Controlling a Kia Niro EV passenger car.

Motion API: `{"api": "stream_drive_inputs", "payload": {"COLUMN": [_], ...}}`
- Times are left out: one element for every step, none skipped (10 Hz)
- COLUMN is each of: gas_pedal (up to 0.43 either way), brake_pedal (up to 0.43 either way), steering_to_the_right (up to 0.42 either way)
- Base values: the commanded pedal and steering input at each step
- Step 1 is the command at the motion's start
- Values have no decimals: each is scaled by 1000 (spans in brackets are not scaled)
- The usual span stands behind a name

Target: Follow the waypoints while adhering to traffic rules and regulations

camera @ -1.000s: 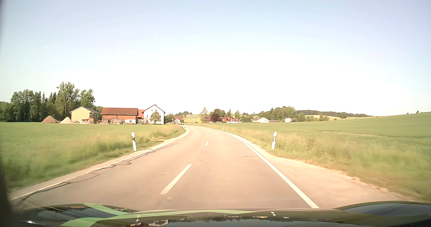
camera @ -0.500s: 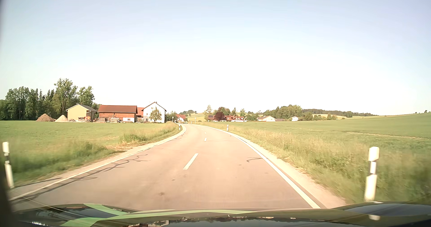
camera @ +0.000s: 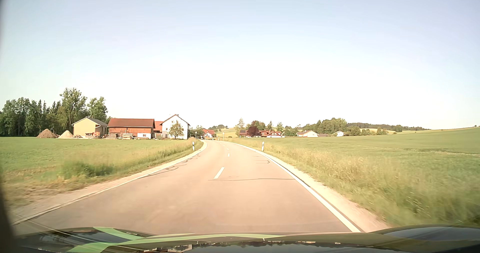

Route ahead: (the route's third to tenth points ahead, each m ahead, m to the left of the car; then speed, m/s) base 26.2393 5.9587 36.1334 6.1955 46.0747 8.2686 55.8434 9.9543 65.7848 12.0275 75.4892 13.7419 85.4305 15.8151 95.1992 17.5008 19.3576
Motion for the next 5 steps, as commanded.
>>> {"api": "stream_drive_inputs", "payload": {"gas_pedal": [157, 169, 177, 189, 189], "brake_pedal": [0, 0, 0, 0, 0], "steering_to_the_right": [-19, -19, -19, -19, -18]}}
